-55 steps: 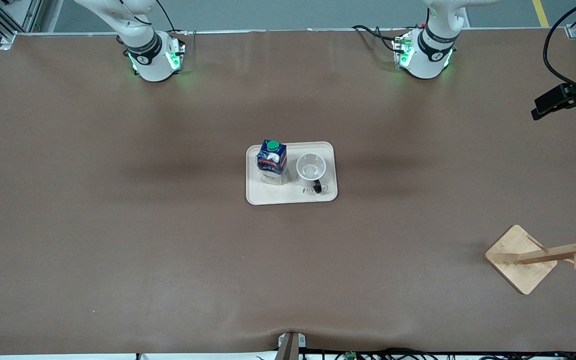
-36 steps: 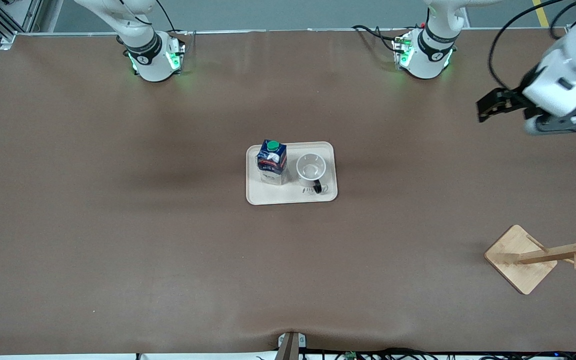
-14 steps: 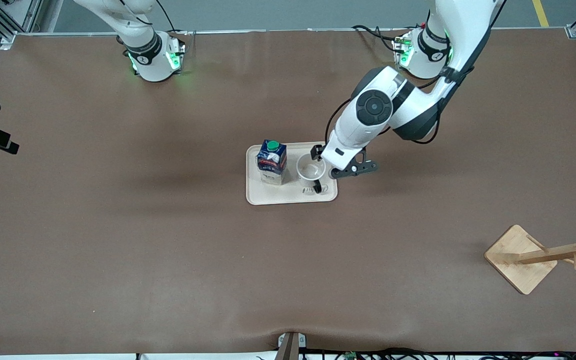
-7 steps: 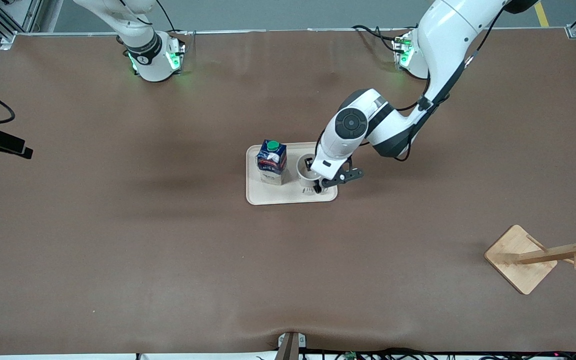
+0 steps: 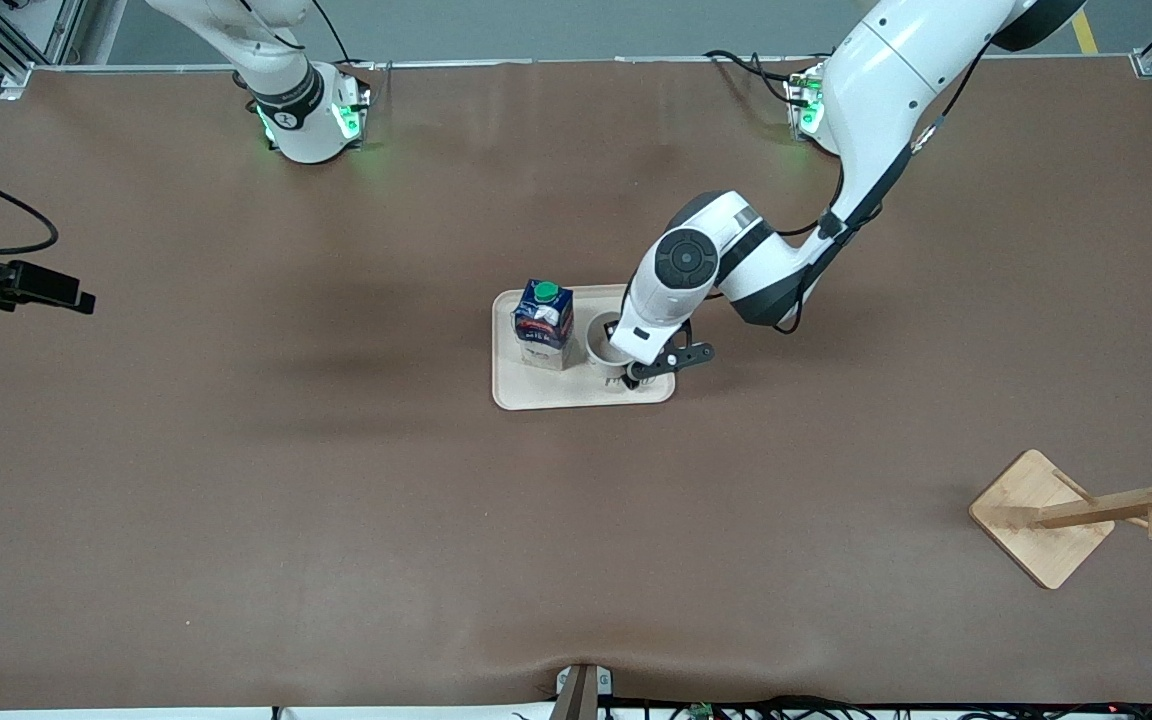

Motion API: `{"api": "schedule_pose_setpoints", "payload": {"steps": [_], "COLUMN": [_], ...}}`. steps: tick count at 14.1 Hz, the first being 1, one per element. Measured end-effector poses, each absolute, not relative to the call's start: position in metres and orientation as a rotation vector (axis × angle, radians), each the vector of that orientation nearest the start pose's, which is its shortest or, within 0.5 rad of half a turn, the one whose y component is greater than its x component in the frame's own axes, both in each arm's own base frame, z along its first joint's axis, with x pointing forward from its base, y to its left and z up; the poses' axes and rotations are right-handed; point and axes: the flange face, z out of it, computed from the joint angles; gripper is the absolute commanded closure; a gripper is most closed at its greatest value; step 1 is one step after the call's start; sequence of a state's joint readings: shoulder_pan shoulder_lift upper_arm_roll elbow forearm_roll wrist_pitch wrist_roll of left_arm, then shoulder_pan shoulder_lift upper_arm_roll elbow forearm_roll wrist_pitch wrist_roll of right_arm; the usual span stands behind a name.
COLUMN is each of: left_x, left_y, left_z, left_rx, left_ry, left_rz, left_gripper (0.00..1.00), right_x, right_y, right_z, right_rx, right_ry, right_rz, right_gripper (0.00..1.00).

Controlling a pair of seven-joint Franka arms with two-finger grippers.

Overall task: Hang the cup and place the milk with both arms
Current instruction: 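Grasp the white mug rim with the left gripper, then carry the mug toward the wooden stand while the right gripper grasps the milk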

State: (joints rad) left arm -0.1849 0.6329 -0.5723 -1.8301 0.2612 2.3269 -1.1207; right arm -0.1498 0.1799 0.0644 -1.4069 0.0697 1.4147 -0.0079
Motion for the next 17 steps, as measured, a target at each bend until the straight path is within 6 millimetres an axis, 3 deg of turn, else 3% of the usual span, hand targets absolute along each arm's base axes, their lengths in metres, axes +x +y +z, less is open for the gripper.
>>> {"api": "schedule_pose_setpoints", "payload": {"steps": [3,6,10,12,14,17], "left_x": [0.509,0.531,0.56,0.576,0.598,0.63], "left_y": [-0.413,-0.41,-0.401,-0.386,-0.355,-0.294], "left_z": [0.243,0.279,0.357,0.385,0.401,0.422], "left_rx": [-3.176,-3.147,-3.107,-3.097,-3.091,-3.085], "left_ry": [-0.392,-0.4,-0.396,-0.38,-0.368,-0.377], "left_rz": [0.081,0.029,-0.038,-0.058,-0.066,-0.093], "left_gripper": [1.0,1.0,1.0,1.0,1.0,1.0], "right_x": [0.588,0.588,0.58,0.578,0.579,0.566], "right_y": [-0.036,-0.002,0.098,0.13,0.167,0.27], "right_z": [0.572,0.564,0.565,0.565,0.561,0.531], "right_rx": [-3.007,-3.008,-3.037,-3.029,-3.006,-3.006], "right_ry": [0.105,0.242,0.398,0.368,0.303,0.338], "right_rz": [0.322,0.371,0.395,0.358,0.302,0.254], "right_gripper": [0.0,0.0,0.0,0.0,0.0,0.0]}}
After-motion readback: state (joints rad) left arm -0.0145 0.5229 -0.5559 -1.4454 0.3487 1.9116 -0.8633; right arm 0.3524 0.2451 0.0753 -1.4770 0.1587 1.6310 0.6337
